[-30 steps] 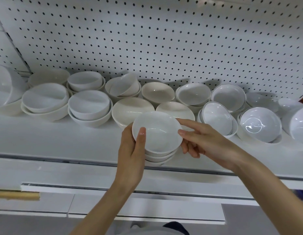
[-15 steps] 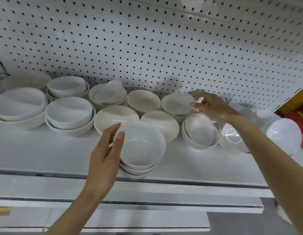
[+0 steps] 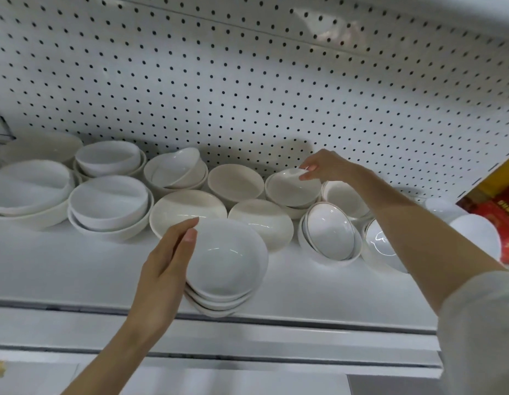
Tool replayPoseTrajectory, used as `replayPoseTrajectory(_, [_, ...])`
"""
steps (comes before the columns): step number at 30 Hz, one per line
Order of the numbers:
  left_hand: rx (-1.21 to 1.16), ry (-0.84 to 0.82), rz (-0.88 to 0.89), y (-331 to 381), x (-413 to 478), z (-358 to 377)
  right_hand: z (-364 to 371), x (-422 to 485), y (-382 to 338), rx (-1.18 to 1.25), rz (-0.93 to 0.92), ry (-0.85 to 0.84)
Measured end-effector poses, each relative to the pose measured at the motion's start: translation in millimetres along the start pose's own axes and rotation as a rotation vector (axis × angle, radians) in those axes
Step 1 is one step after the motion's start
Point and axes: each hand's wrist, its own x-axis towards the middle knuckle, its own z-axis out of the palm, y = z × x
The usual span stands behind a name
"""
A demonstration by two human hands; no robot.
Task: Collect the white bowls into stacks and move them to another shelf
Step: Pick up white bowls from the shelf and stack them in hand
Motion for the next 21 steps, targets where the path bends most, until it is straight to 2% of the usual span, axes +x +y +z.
replayPoseTrajectory(13, [-0.068,-0.016,-0.01,2,0,-1,12,5,2,0.326,0.106,0.159])
replayPoseTrajectory(21, [-0.053,-0.001,-0.007,-1,0,1,7,-6,5,0.44,0.007,0.355])
